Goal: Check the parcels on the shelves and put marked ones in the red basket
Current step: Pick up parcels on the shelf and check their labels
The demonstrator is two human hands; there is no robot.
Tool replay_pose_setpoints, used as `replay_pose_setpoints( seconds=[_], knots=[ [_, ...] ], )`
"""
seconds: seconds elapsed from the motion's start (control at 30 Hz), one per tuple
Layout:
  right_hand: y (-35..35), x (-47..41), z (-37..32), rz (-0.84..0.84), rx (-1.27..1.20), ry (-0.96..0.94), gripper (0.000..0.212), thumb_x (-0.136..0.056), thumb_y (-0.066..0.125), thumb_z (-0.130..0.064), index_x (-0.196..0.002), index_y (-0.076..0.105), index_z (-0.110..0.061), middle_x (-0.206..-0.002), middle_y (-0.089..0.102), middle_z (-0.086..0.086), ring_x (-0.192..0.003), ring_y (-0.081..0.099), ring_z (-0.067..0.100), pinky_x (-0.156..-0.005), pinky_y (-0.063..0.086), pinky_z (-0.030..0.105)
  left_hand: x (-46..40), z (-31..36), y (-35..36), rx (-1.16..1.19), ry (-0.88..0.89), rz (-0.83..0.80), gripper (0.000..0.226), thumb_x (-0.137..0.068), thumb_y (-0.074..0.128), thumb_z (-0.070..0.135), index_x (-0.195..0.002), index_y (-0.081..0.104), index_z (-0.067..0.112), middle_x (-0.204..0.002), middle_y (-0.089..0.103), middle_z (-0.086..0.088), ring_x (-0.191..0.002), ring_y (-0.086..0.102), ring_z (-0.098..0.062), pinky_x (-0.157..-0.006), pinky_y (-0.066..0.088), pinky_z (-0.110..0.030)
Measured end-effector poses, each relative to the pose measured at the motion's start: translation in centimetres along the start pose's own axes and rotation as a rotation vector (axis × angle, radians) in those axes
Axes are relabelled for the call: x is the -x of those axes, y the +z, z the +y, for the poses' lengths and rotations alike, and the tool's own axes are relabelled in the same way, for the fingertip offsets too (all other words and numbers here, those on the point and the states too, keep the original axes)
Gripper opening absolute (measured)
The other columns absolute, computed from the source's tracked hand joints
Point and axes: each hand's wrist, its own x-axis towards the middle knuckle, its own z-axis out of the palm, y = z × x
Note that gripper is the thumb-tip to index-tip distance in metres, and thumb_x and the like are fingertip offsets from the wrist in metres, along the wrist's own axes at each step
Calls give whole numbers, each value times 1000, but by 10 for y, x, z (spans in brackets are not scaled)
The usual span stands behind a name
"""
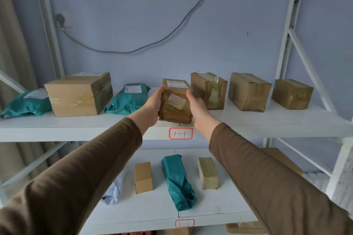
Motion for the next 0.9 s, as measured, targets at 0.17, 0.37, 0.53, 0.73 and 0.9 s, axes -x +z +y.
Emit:
replay_pose_setpoints(
  seconds=[0.17, 0.37, 0.53, 0.73, 0.9],
  knots=[
    [15, -26, -11, 37, 175, -53, 57, -100, 43, -63, -136, 53, -20, -117, 53, 0, -108, 48, 23, -94, 38, 37, -47, 0, -2, -47, -3, -2, 33, -101, 55, 51, -99, 63, 20, -98, 73, -4, -92, 69, -20, -100, 54, -36],
    [29, -52, -7, 72, 228, -60, 50, -104, 45, -51, -136, 61, -17, -141, 60, 9, -122, 58, 30, -110, 41, 47, -100, 0, -11, -125, 38, -19, 34, -107, 45, 45, -111, 64, 17, -115, 73, -11, -111, 71, -31, -106, 54, -47],
    [28, -58, -1, 126, 286, -116, 58, -99, 48, -54, -142, 53, -16, -144, 57, 7, -137, 48, 31, -112, 41, 45, -113, 7, -11, -359, 127, 40, 50, -109, 34, 44, -150, 42, 16, -135, 57, -13, -122, 57, -33, -107, 47, -43],
    [-31, -60, -25, 414, 255, -445, 27, -103, 51, -24, -126, 63, -17, -123, 65, -5, -110, 61, 13, -89, 46, 28, -97, 23, 18, -568, 608, 80, 65, -110, 41, 40, -165, 15, 17, -172, 19, -4, -158, 19, -25, -128, 19, -45],
    [-82, -74, -40, 499, 220, -493, 27, -101, 52, -21, -125, 61, -16, -126, 63, -2, -112, 61, 16, -91, 49, 28, -90, 27, 81, -580, 698, -32, 63, -109, 42, 40, -164, 21, 18, -171, 23, -6, -158, 20, -24, -128, 21, -45]
  ],
)
